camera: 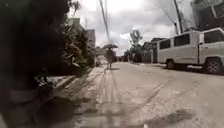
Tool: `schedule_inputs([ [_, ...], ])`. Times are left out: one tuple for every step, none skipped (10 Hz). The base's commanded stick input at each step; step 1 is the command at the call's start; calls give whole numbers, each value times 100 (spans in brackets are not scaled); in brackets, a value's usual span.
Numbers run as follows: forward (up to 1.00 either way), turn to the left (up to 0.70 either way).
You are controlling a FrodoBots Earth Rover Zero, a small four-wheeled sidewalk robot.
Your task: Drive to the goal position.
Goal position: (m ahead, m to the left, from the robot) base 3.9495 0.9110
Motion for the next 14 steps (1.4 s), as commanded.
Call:
schedule_inputs([
  [100,0],
  [100,0],
  [100,0],
  [100,0],
  [100,0],
  [100,0],
  [100,1],
  [100,2],
  [100,3],
  [100,9],
  [100,14],
  [100,18],
  [100,20],
  [100,8],
])
